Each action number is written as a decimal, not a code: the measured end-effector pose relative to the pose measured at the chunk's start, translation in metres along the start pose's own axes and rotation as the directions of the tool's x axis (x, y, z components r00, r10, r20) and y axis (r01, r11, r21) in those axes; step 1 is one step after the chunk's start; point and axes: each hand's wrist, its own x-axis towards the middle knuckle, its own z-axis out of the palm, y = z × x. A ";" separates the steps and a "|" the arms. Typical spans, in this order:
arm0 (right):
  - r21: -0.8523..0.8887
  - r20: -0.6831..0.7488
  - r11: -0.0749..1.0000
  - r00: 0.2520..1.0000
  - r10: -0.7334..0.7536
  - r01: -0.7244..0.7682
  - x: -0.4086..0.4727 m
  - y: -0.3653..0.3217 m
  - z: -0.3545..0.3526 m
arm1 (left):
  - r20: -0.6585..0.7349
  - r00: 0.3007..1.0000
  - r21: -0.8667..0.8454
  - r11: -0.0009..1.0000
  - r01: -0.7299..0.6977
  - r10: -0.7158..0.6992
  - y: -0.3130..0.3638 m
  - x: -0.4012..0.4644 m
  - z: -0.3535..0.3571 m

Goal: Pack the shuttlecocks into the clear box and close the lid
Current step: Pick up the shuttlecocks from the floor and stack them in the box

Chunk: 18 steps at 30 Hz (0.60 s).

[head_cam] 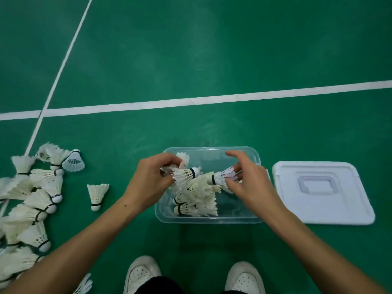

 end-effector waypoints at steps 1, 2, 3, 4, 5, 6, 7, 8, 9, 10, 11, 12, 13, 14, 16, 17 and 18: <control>-0.018 0.016 1.000 1.000 -0.004 0.005 0.001 0.002 0.004 | 0.004 1.000 0.004 1.000 0.006 -0.006 -0.001 0.000 0.003; -0.032 0.032 0.999 0.999 -0.006 0.007 0.003 0.005 0.008 | 0.008 1.000 0.006 1.000 0.008 -0.008 -0.001 0.000 0.004; -0.046 0.050 0.999 0.999 -0.005 0.008 0.004 0.007 0.011 | 0.008 1.000 0.004 1.000 0.004 -0.004 -0.001 0.000 0.006; -0.060 0.069 0.998 0.998 -0.005 0.009 0.005 0.007 0.016 | 0.006 1.000 0.004 1.000 -0.003 0.003 -0.001 0.001 0.006; -0.074 0.089 0.997 0.996 -0.006 0.013 0.007 0.006 0.020 | 0.004 1.000 0.003 1.000 -0.014 0.014 0.000 0.001 0.006; -0.086 0.109 0.996 0.994 -0.012 0.021 0.008 0.005 0.024 | 0.002 1.000 0.003 1.000 -0.028 0.028 0.001 0.001 0.006; -0.094 0.127 0.995 0.992 -0.020 0.032 0.009 0.002 0.029 | 0.000 0.999 0.006 0.999 -0.043 0.043 0.002 0.000 0.005; -0.098 0.145 0.994 0.989 -0.030 0.045 0.011 0.000 0.033 | -0.005 0.999 0.013 0.998 -0.054 0.054 0.003 0.000 0.004; -0.098 0.165 0.994 0.986 -0.039 0.056 0.013 -0.003 0.037 | -0.009 0.998 0.024 0.998 -0.059 0.059 0.004 -0.001 0.004; -0.090 0.179 0.994 0.983 -0.045 0.062 0.015 -0.007 0.041 | -0.012 0.998 0.042 0.997 -0.057 0.058 0.004 -0.002 0.003; -0.075 0.190 0.996 0.981 -0.043 0.058 0.017 -0.009 0.045 | -0.013 0.998 0.057 0.997 -0.059 0.059 0.005 -0.002 0.002; -0.060 0.198 0.997 0.980 -0.033 0.046 0.018 -0.011 0.048 | -0.013 0.998 0.071 0.996 -0.060 0.061 0.005 -0.003 0.001; -0.054 0.206 0.998 0.978 -0.017 0.028 0.019 -0.011 0.052 | -0.012 0.998 0.078 0.995 -0.064 0.065 0.005 -0.003 0.000; -0.052 0.211 0.999 0.977 0.003 0.009 0.020 -0.011 0.054 | -0.013 0.998 0.090 0.994 -0.068 0.069 0.004 -0.003 -0.001; -0.019 0.216 0.999 0.976 0.031 -0.027 0.022 -0.009 0.055 | -0.015 0.997 0.116 0.990 -0.079 0.081 0.003 -0.002 -0.002; 0.009 0.222 0.999 0.974 0.036 -0.039 0.023 -0.007 0.054 | -0.020 0.996 0.126 0.989 -0.081 0.084 0.002 -0.001 -0.003; 0.029 0.230 0.999 0.972 0.036 -0.043 0.022 -0.006 0.052 | -0.023 0.996 0.140 0.987 -0.079 0.083 0.001 0.000 -0.003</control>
